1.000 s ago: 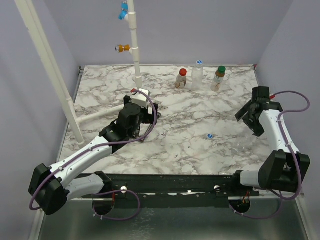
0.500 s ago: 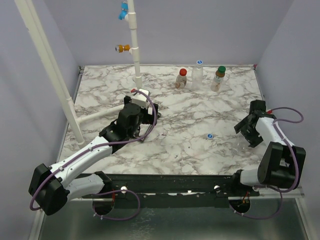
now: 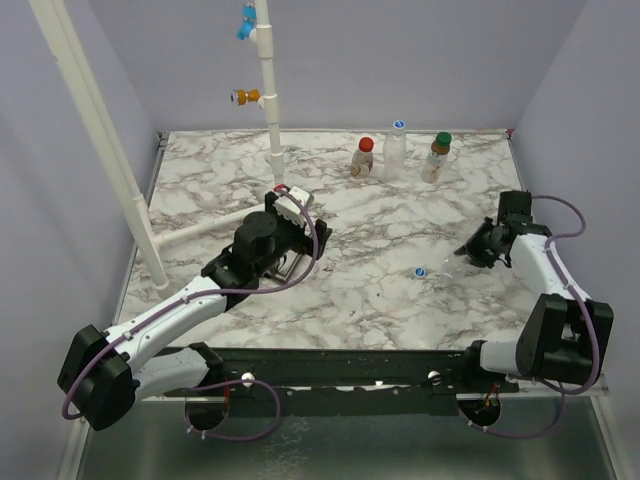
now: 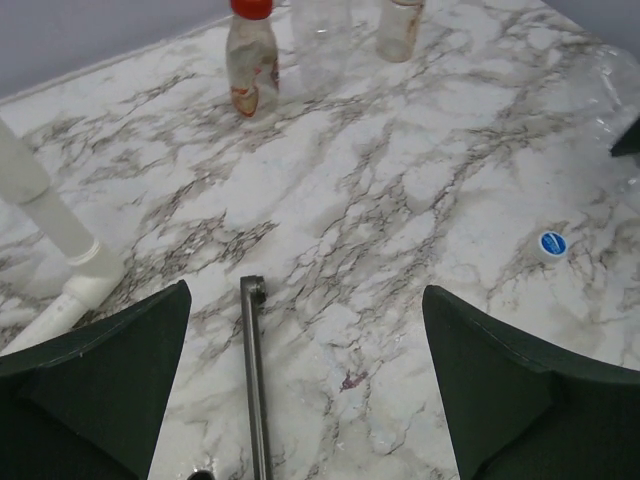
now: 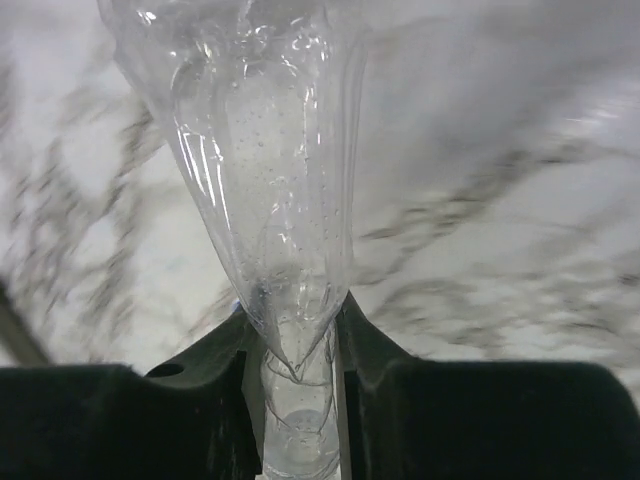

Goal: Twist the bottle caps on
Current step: Pick up the plastic bottle at the center of the board.

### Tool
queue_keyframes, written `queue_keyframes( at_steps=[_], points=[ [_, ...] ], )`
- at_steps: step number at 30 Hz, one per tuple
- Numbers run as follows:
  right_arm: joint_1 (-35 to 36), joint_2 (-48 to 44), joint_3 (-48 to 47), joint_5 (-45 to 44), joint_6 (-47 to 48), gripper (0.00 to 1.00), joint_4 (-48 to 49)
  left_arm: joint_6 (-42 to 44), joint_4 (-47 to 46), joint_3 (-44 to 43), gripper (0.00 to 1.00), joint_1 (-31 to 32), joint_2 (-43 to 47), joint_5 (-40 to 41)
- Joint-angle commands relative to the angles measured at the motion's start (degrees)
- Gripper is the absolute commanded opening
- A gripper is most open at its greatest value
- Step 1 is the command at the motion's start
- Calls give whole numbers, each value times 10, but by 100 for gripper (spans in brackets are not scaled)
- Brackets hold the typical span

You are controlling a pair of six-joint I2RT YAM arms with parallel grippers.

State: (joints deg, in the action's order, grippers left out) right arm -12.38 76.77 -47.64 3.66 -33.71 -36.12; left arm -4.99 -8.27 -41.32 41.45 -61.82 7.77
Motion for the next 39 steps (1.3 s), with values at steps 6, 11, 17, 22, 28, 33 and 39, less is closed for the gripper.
queue_keyframes(
  at_steps=[6, 11, 17, 22, 28, 33, 39],
  points=[
    [286, 1, -137, 291, 115, 20, 5, 373, -171, 83, 99, 20, 15, -311],
    [357, 22, -180, 350, 126, 20, -3, 553, -129, 126, 99, 86, 49, -215],
    [378, 34, -200, 456, 112, 21, -17, 631, -98, 150, 99, 99, 66, -162],
    [391, 48, -204, 490, 90, 20, -34, 646, -106, 149, 99, 108, 64, -135],
    [395, 59, -216, 519, 69, 19, -47, 658, -118, 125, 99, 122, 49, -103],
    [398, 74, -220, 524, 56, 17, -53, 669, -123, 107, 99, 137, 49, -102],
    [406, 80, -239, 549, 29, 16, -45, 684, -111, 84, 99, 142, 44, -117]
  ],
)
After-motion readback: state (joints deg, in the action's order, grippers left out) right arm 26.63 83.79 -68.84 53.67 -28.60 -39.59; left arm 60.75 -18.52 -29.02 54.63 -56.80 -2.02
